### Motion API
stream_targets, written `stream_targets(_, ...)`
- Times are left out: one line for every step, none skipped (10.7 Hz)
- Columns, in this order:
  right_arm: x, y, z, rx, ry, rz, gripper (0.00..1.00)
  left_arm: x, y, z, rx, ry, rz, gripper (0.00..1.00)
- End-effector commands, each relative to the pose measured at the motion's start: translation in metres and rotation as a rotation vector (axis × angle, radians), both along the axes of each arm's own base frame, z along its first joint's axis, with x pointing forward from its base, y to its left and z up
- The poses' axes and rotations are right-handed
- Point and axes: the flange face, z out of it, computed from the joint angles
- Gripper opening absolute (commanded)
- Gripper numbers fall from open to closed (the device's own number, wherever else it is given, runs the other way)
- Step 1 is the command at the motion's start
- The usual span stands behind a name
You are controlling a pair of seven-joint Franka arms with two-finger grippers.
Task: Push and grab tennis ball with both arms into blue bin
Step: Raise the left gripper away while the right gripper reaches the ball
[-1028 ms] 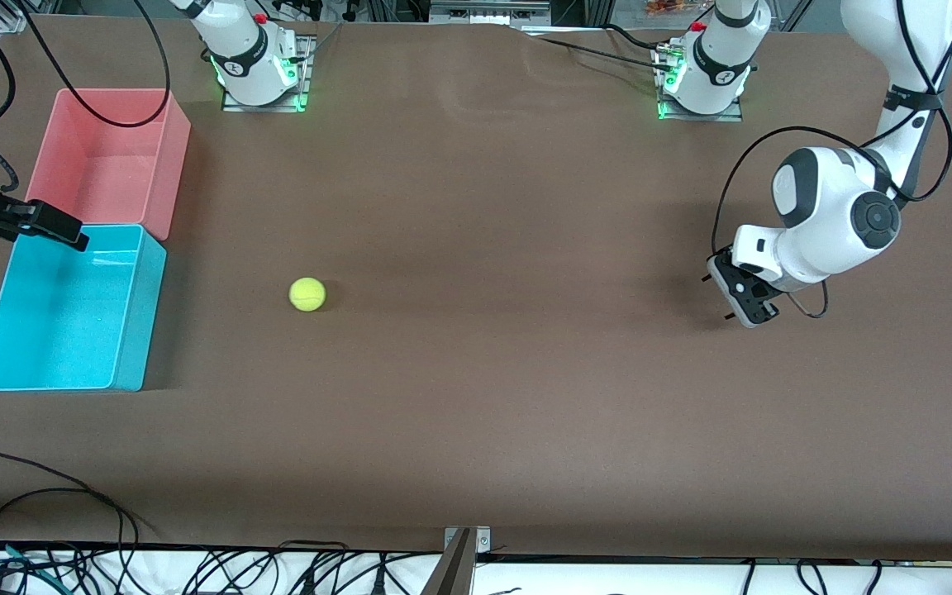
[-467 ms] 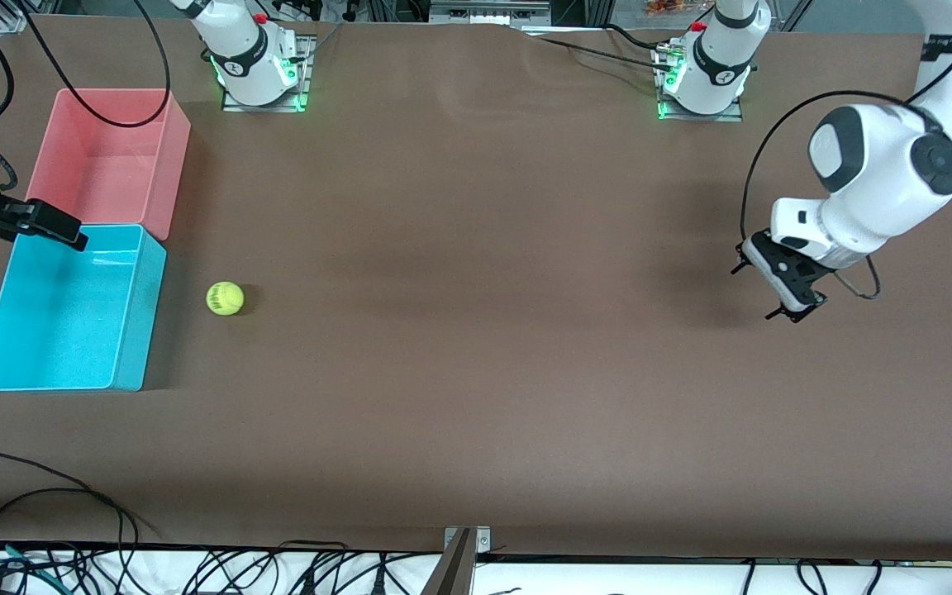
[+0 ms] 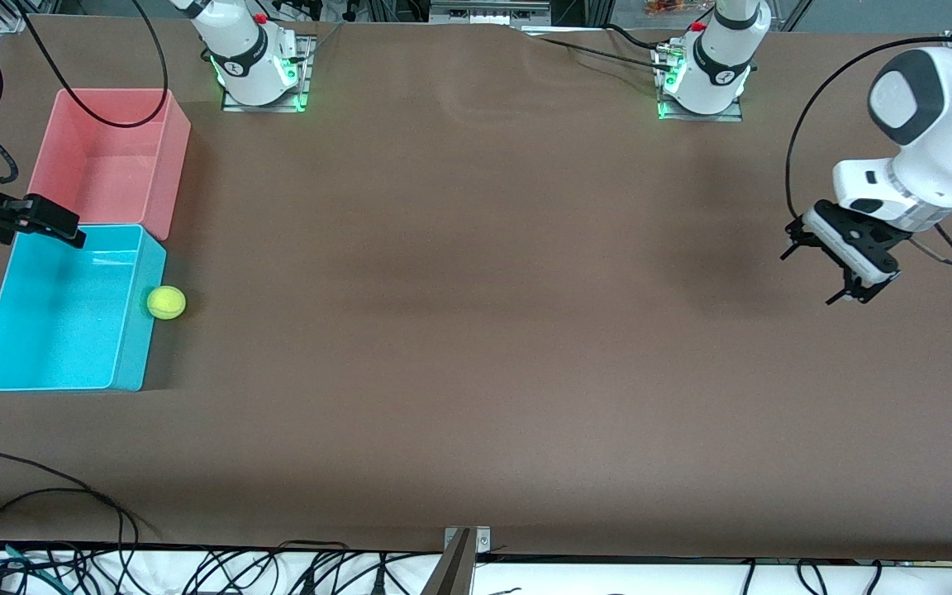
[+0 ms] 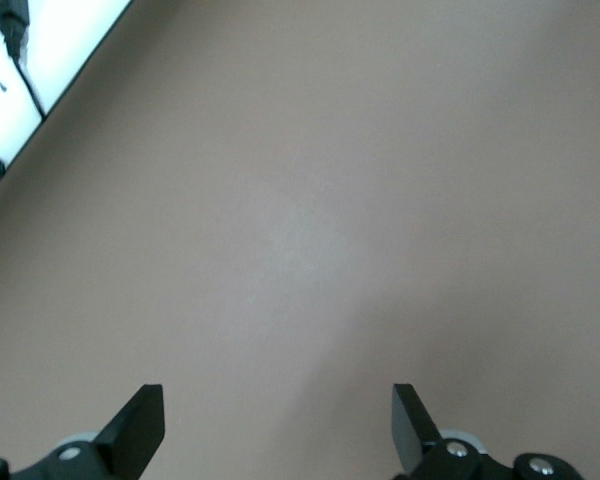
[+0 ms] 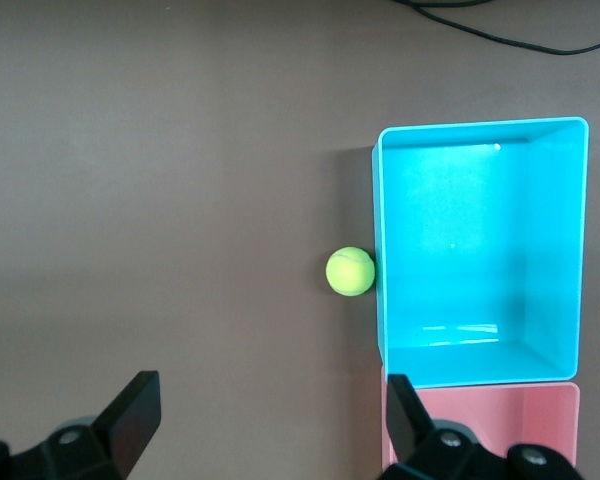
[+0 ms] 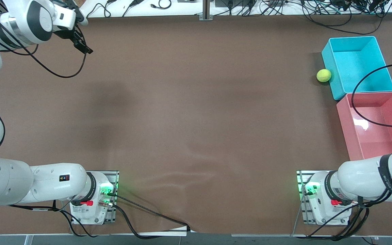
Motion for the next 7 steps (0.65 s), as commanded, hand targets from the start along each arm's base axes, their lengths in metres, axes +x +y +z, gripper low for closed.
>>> stream_targets(0.002, -0.005, 0.007, -0.003, -0.007, 0.001, 1.0, 0.003, 0.03, 0.039, -0.033, 0.032, 0.049, 1.0)
stream_targets(0.002, -0.005, 0.008, -0.006, -0.01, 0.001, 1.0, -0.001, 0.03, 0.052, -0.043, 0.045, 0.089, 1.0)
stream_targets(0.002, -0.008, 0.009, -0.007, -0.013, -0.003, 1.0, -0.007, 0.028, 0.066, -0.051, 0.054, 0.141, 1.0)
stream_targets(0.002, -0.013, 0.009, -0.008, -0.012, -0.012, 1.0, -0.014, 0.023, 0.078, -0.06, 0.066, 0.182, 1.0)
stream_targets(0.001, -0.013, 0.009, -0.006, -0.012, -0.029, 1.0, -0.013, 0.017, 0.091, -0.069, 0.081, 0.209, 1.0)
stream_targets(0.002, -0.018, 0.007, 0.003, -0.011, -0.046, 1.0, -0.012, 0.012, 0.105, -0.075, 0.088, 0.243, 1.0)
stream_targets(0.003, -0.016, 0.004, 0.01, -0.003, -0.02, 1.0, -0.011, 0.001, 0.119, -0.049, 0.095, 0.269, 1.0)
